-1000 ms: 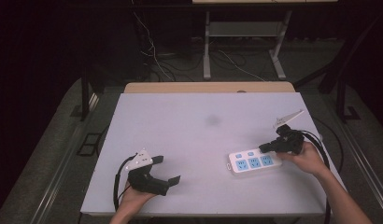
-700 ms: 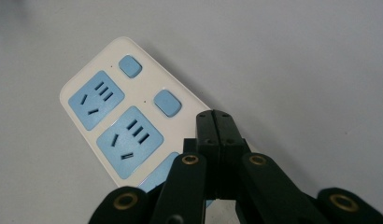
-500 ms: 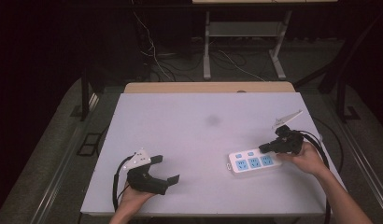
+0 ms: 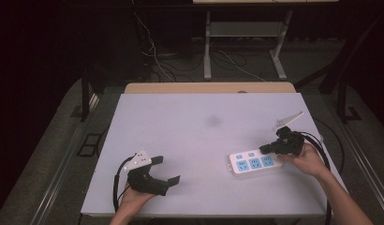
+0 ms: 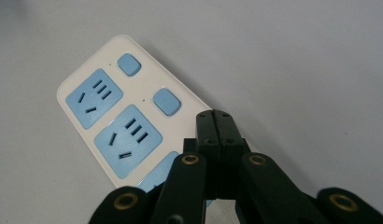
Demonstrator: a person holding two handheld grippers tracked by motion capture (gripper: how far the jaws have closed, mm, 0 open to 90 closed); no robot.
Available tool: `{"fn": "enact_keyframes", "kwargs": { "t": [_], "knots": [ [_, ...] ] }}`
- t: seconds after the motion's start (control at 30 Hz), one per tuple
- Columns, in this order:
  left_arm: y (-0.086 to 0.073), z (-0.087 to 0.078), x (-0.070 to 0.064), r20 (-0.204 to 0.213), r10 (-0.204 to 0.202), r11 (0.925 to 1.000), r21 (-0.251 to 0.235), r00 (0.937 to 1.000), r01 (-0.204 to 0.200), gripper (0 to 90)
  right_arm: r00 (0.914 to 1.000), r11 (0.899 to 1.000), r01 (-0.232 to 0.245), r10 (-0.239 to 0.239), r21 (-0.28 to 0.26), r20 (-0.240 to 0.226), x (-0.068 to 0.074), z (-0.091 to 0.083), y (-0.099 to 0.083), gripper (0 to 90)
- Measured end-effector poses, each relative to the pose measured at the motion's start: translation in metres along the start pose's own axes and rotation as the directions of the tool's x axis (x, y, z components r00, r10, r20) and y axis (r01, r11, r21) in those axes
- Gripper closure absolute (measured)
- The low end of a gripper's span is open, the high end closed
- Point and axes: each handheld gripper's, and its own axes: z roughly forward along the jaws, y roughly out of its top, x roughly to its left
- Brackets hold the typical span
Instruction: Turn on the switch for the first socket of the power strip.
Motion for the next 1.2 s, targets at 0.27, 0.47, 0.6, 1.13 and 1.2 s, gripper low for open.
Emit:
{"fn": "enact_keyframes", "kwargs": {
  "t": [0.27,0.47,0.6,1.13,1.2],
  "knots": [
    [0.000,0.001,0.001,-0.003,0.002,1.0000,0.002,1.0000,-0.002,0.0,0.9993,1.000,0.027,-0.028,0.012,0.024,0.005,0.003,0.005,90.0],
    [0.000,0.000,0.002,-0.004,0.001,1.0000,-0.002,1.0000,-0.001,0.0,0.9994,0.999,0.027,-0.027,0.025,0.020,0.006,0.004,0.007,90.0],
    [0.000,0.000,0.002,-0.003,0.000,1.0000,-0.002,1.0000,0.000,0.0,0.9994,0.999,0.030,-0.031,0.036,0.015,0.006,0.003,0.009,90.0],
    [0.000,0.000,0.001,0.000,0.001,1.0000,-0.002,1.0000,-0.001,0.0,0.9992,1.000,0.011,-0.012,0.026,0.039,0.009,-0.011,0.010,90.0],
    [0.000,-0.001,0.001,0.001,0.004,1.0000,-0.001,1.0000,-0.004,0.0,0.9989,1.000,0.009,-0.010,0.023,0.047,0.010,-0.015,0.011,90.0]
  ]
}}
